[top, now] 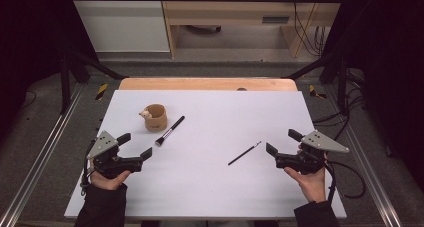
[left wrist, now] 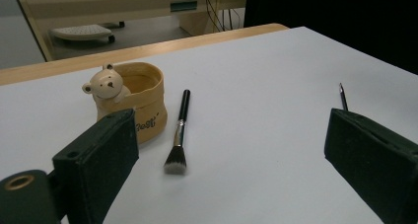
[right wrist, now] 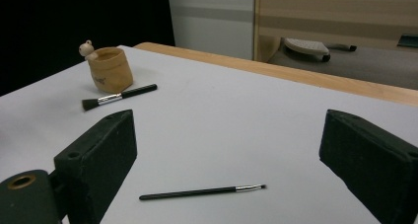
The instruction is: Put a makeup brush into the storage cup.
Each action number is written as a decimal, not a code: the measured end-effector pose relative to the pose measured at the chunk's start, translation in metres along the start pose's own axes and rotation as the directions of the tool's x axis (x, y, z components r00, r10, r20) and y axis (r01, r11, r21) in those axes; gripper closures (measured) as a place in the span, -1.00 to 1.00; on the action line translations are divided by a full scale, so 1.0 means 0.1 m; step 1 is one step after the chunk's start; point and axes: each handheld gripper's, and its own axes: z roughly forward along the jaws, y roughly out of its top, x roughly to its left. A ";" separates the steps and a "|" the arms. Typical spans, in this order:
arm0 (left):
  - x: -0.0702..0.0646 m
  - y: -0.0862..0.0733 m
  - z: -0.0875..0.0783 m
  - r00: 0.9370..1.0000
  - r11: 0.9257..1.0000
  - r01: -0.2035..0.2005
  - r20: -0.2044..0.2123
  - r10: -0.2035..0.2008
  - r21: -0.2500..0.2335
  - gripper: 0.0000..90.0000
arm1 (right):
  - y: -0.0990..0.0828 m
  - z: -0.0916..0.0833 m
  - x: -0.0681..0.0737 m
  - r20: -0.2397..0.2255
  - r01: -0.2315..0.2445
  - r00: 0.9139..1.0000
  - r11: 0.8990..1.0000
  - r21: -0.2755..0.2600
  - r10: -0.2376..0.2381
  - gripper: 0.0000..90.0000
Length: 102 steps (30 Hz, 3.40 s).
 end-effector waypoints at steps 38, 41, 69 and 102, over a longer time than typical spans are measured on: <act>0.03 -0.13 0.03 1.000 0.999 0.007 -0.018 -0.006 0.041 -0.87 | -0.10 0.39 0.24 0.068 -0.037 0.997 0.984 0.173 0.025 -0.77; 0.03 -0.13 0.03 1.000 0.999 0.007 -0.016 -0.006 0.042 -0.87 | -0.12 0.45 0.26 0.074 -0.034 0.997 0.981 0.191 0.020 -0.76; 0.04 -0.12 0.03 1.000 0.999 -0.015 -0.021 0.016 0.045 -0.87 | -0.29 1.02 0.44 0.169 -0.083 0.985 0.948 0.307 0.031 -0.72; 0.02 -0.13 0.03 1.000 0.998 -0.023 -0.020 0.024 0.052 -0.86 | -0.61 1.38 0.46 0.227 -0.095 0.974 0.863 0.497 -0.023 -0.35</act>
